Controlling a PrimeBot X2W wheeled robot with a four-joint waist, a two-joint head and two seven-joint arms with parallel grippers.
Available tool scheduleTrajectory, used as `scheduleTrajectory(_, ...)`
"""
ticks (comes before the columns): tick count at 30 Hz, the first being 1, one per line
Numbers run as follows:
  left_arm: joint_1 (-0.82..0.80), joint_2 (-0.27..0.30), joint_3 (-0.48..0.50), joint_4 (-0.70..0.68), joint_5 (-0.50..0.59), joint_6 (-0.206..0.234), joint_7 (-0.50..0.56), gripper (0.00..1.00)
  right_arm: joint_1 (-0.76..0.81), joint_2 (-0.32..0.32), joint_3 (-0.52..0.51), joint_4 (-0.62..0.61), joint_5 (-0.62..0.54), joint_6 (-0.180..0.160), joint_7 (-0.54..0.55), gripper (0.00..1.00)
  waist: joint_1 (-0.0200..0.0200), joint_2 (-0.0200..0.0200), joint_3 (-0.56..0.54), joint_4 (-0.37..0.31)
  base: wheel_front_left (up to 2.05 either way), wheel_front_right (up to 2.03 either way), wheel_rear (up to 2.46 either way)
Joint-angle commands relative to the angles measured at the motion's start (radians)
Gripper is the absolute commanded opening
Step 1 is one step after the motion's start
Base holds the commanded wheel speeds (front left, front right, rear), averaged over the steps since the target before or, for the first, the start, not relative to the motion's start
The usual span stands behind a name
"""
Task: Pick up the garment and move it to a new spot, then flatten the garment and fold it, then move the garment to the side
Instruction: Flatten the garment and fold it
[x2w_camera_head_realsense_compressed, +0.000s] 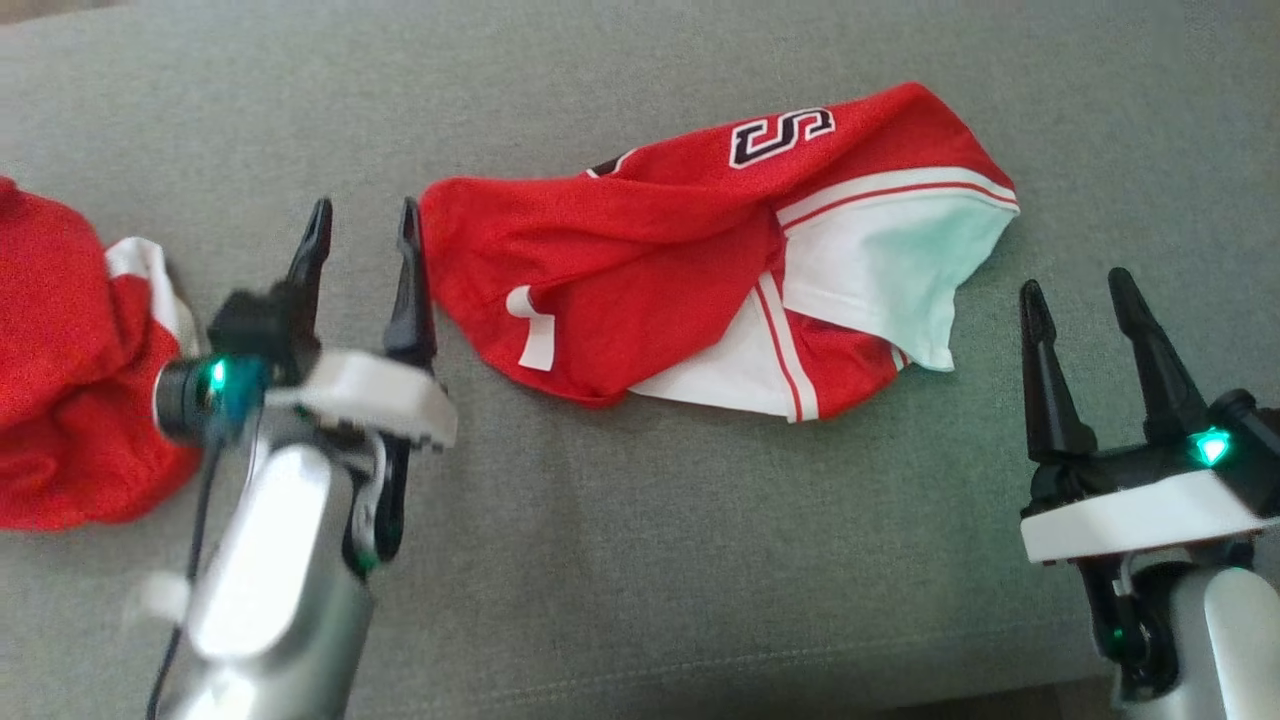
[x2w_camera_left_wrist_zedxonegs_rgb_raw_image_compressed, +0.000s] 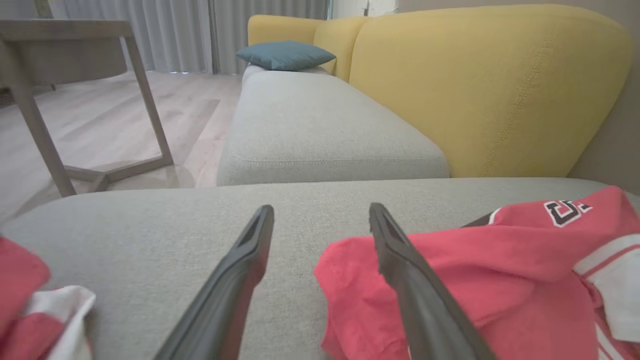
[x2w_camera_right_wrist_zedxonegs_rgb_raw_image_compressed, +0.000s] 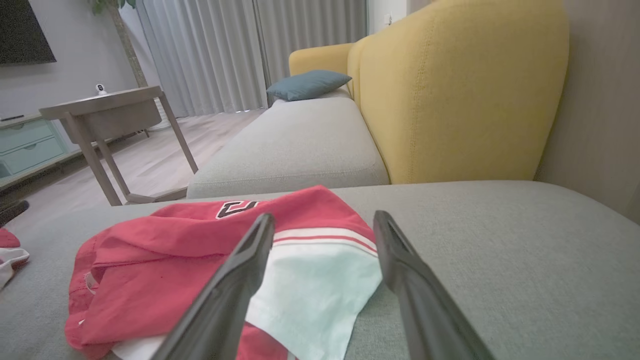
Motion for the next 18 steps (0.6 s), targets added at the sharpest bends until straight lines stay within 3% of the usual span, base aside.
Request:
scheduleTrajectory(1, 0.028, 0.031, 0.041, -0.083, 0.034, 0.016, -0.012, 1.0, -0.005, -0.012, 0.017, -0.041, -0.009, 0.008, 0.0, 1.0, 0.0, -0.0001, -0.019, 0.014, 0.0, 0.0, 0.0)
scheduleTrajectory(7, 0.19, 0.04, 0.042, -0.24, 0.105, 0.05, -0.012, 1.0, 0.021, -0.01, 0.015, -0.049, -0.021, 0.008, 0.016, 1.0, 0.0, -0.0001, -0.057, 0.032, 0.0, 0.0, 0.0)
scheduleTrajectory(18, 0.31, 0.048, 0.039, -0.317, 0.155, 0.1, -0.012, 1.0, 0.053, -0.001, 0.008, -0.059, -0.027, 0.008, 0.036, 1.0, 0.0, -0.0001, -0.09, 0.048, 0.0, 0.0, 0.0)
